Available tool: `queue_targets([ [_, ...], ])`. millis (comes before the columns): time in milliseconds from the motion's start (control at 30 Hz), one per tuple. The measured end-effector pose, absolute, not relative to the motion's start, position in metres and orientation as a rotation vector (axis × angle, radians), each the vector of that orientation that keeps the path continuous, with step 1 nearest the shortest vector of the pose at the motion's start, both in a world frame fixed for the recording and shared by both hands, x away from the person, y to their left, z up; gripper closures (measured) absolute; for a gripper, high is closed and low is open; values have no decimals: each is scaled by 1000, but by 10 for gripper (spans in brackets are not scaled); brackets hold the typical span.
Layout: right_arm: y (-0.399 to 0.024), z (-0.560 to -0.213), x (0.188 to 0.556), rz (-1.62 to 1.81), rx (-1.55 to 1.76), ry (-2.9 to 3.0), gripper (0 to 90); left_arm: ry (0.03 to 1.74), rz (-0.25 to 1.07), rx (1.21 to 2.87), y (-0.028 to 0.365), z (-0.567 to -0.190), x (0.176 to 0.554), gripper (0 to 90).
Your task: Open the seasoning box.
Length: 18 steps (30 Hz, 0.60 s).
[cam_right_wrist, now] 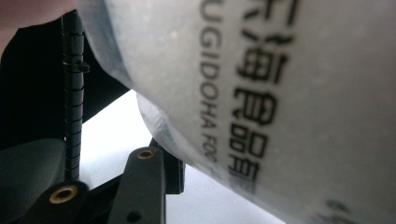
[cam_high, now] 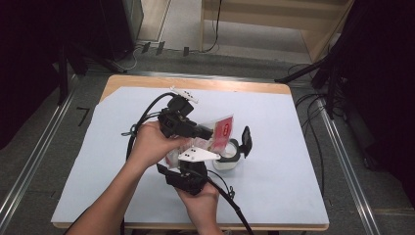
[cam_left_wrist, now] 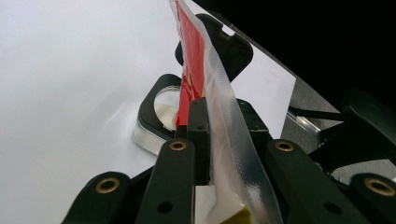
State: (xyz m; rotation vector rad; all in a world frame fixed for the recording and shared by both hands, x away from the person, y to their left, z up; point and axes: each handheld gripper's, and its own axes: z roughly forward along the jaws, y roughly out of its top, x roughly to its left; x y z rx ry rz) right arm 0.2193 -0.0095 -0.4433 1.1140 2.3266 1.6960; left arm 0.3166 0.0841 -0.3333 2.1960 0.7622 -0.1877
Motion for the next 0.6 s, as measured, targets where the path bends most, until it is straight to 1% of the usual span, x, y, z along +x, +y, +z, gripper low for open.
queue_targets([
  [600,-11,-444,220,1739,1148,2287,631,746,-169,2208,82,-327,311,760],
])
